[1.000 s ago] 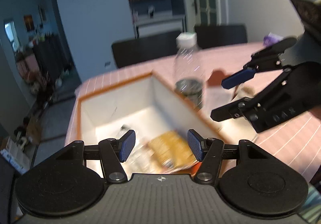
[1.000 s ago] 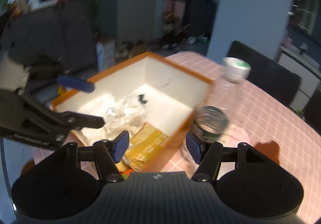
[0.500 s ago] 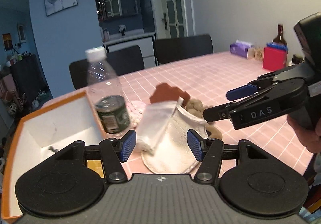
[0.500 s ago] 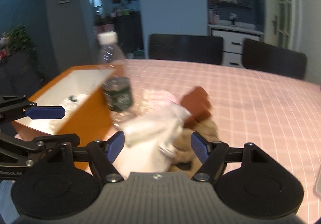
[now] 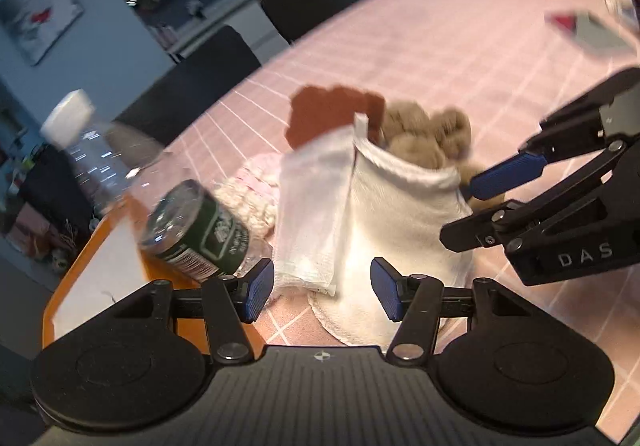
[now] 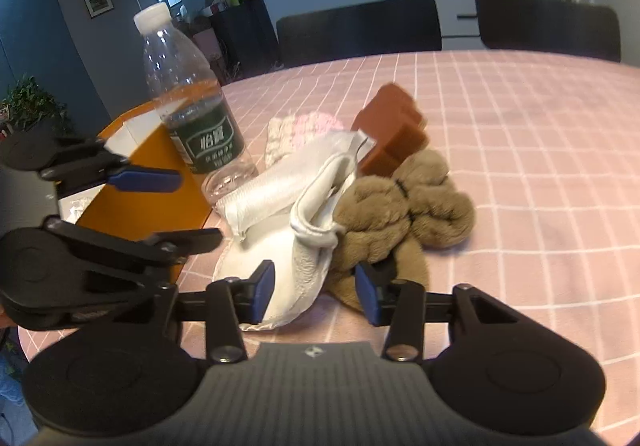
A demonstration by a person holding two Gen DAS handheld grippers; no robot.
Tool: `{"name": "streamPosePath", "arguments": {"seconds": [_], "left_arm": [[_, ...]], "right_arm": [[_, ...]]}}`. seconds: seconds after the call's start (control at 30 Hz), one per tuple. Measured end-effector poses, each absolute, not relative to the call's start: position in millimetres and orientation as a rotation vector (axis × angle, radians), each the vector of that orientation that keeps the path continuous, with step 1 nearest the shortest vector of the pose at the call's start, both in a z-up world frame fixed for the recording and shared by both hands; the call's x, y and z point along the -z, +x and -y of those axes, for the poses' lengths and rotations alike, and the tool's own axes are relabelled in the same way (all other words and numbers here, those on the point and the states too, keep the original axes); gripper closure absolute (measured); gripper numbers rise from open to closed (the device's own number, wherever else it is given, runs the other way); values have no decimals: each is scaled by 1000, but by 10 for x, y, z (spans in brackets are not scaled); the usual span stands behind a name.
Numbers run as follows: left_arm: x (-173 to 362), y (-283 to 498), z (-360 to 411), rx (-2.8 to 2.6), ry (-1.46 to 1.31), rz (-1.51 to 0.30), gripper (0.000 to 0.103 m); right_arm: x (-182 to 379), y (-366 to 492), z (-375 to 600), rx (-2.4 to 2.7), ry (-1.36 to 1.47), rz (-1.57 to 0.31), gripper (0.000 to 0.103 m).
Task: Organize soft objects
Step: 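Grasp the white mesh bag with the left gripper and pull it from the pile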
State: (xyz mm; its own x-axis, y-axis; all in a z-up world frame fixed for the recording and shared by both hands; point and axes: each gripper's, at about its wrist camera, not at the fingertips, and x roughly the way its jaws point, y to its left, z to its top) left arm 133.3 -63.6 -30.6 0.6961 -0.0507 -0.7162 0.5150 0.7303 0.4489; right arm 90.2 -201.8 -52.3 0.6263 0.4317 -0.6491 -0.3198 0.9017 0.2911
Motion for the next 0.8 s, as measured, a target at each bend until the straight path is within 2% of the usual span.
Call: {"name": "streamPosePath", "arguments": {"seconds": [0.07, 0.2, 0.27, 0.33, 0.47, 0.57, 0.8], "left_arm": [[386, 1436, 695, 341, 731, -772, 40], [536, 1620, 792, 304, 799, -824, 57], [589, 1686, 838, 288, 821, -837, 59], [647, 1733, 863, 268, 836, -862, 68], [676, 1788, 858, 240, 789, -900, 98], [589, 1734, 797, 247, 703, -878, 102], [343, 1247, 648, 294, 538, -812, 103]], "right_arm": [[566, 950, 2006, -439, 166, -797, 66], [658, 1023, 2033, -456, 203, -827, 81], [678, 1036, 2054, -464, 223, -831, 85], [678, 1036, 2054, -473, 221, -829, 92], [633, 999, 2054, -477, 203, -819, 94], [575, 927, 2092, -479, 189, -811, 95], [420, 652, 2236, -463, 134, -781, 95]]}}
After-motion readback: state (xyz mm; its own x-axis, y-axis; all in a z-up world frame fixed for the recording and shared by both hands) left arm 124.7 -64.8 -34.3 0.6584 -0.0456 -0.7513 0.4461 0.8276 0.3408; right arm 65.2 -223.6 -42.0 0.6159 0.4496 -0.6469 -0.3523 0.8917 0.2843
